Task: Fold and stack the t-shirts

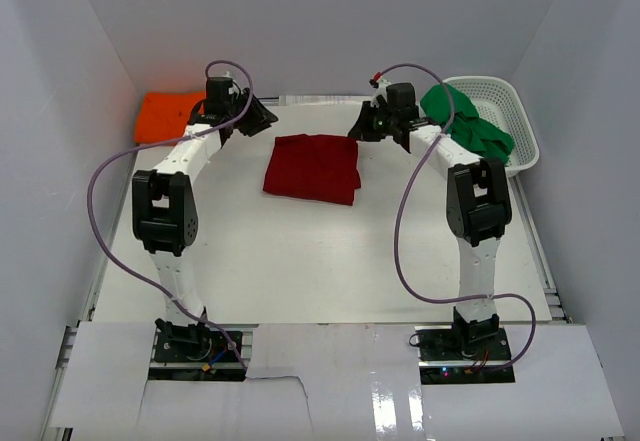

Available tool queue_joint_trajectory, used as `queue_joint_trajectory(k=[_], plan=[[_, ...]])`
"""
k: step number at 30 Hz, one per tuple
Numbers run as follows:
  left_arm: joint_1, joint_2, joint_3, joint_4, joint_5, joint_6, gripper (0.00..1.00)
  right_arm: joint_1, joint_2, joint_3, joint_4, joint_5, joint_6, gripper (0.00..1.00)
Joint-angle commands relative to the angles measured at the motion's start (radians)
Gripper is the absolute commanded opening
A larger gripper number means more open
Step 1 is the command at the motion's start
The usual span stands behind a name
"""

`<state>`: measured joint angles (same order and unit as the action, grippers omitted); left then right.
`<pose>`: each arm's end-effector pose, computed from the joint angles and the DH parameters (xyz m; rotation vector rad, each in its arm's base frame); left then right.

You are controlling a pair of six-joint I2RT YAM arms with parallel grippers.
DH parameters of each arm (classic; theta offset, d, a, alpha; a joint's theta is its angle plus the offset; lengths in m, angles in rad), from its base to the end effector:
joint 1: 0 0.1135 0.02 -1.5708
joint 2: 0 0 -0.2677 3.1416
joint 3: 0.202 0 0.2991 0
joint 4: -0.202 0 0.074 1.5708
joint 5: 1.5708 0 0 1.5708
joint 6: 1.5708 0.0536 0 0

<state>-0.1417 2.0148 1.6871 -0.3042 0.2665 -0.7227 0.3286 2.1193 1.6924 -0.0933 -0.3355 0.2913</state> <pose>0.5258 -0.0893 0.2435 -0.5048 2.2302 -0.7624 0.5237 0.1972 0.2133 -0.2489 2.1272 0.7206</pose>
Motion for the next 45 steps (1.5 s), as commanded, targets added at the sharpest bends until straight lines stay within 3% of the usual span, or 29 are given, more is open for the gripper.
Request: queue_joint_trajectory(k=[1,3,4,5,12,18,22,27,33,39,45], plan=[[-0.006,0.011,-0.041,0.189,0.253,-0.026,0.37,0.010,0.048,0.062,0.111,-0.187,0.086,0.08],[-0.004,0.131,0.046,0.205,0.402,-0.066,0.19,0.007,0.092,0.126,0.125,-0.238,0.141,0.08],[-0.006,0.175,0.089,0.200,0.442,-0.079,0.02,0.006,0.141,0.154,0.127,-0.285,0.158,0.08],[-0.007,0.256,0.161,0.203,0.514,-0.107,0.00,0.006,0.165,0.176,0.142,-0.307,0.178,0.08],[-0.004,0.502,0.370,0.188,0.605,-0.139,0.00,-0.020,0.399,0.312,0.300,-0.425,0.440,0.08],[0.004,0.630,0.470,0.126,0.492,-0.066,0.00,-0.023,0.453,0.359,0.173,-0.249,0.349,0.08],[0.004,0.586,0.378,0.235,0.306,-0.029,0.00,-0.023,0.447,0.311,0.164,-0.099,0.266,0.08],[0.001,0.492,0.358,0.297,0.272,-0.023,0.00,-0.023,0.383,0.222,0.254,-0.063,0.212,0.08],[-0.007,0.285,0.321,0.329,0.205,0.032,0.00,-0.007,0.254,0.175,0.365,-0.161,0.197,0.08],[-0.007,0.075,0.103,0.346,0.198,0.069,0.00,0.032,0.122,0.070,0.398,-0.360,0.247,0.08],[-0.006,0.015,-0.030,0.157,0.179,0.049,0.00,0.078,0.134,-0.060,0.440,-0.522,0.390,0.08]])
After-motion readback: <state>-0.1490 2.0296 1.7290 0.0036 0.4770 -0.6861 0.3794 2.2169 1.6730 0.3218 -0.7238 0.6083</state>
